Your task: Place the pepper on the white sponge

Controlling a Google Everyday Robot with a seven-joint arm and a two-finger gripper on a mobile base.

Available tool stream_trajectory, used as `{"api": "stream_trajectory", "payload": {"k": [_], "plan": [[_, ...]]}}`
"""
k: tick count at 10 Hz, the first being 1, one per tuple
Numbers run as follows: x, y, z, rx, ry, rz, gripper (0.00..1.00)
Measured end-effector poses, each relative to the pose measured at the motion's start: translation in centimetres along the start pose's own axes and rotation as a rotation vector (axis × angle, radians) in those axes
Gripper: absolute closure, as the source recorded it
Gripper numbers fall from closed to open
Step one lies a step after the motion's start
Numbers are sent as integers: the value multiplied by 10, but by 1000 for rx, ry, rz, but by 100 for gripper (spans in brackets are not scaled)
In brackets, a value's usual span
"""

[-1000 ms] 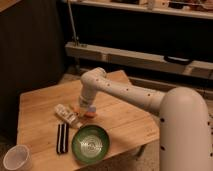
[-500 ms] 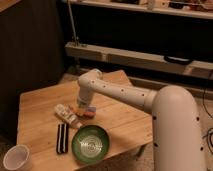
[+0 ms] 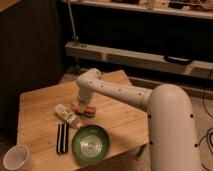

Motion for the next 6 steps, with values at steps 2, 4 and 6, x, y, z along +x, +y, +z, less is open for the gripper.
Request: {"api": "stream_trajectory", "payload": {"k": [2, 4, 6], "plan": [[-4, 3, 7, 42, -23, -6, 69], [-11, -1, 10, 70, -46, -18, 46], [-12, -1, 11, 72, -49, -18, 27]]}}
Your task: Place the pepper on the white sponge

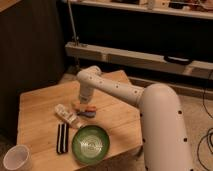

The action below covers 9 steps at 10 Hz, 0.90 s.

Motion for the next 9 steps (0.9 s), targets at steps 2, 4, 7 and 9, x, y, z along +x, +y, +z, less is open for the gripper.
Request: {"api": "stream_trajectory", "payload": {"k": [2, 4, 7, 9], "plan": [[-2, 0, 1, 0, -5, 1, 20], [-3, 0, 1, 1, -6, 1, 20], [-5, 0, 2, 0, -11, 1, 20], [-6, 1, -4, 4, 1, 3, 20]]}}
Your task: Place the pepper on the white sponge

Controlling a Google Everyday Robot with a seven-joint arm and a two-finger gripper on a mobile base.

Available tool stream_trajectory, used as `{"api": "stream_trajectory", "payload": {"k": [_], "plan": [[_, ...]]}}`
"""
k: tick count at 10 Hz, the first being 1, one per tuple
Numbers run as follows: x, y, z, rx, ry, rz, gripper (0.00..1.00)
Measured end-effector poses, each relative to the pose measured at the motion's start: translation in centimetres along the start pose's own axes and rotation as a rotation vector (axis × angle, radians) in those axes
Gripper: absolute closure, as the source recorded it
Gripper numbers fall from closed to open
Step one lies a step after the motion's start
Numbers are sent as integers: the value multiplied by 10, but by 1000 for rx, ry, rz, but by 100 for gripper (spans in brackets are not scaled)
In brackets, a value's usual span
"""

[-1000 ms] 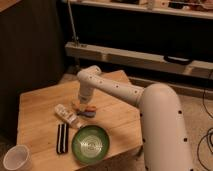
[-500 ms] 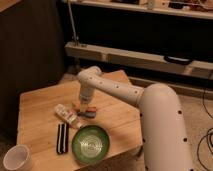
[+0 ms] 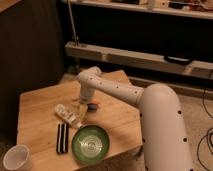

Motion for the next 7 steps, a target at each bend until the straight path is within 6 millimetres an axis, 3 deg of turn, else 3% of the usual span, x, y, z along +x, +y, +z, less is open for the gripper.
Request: {"api": "stream_trajectory", "payload": {"k": [4, 7], "plan": [[-14, 0, -52, 1, 22, 1, 20], [-22, 3, -51, -6, 15, 9, 20]]}}
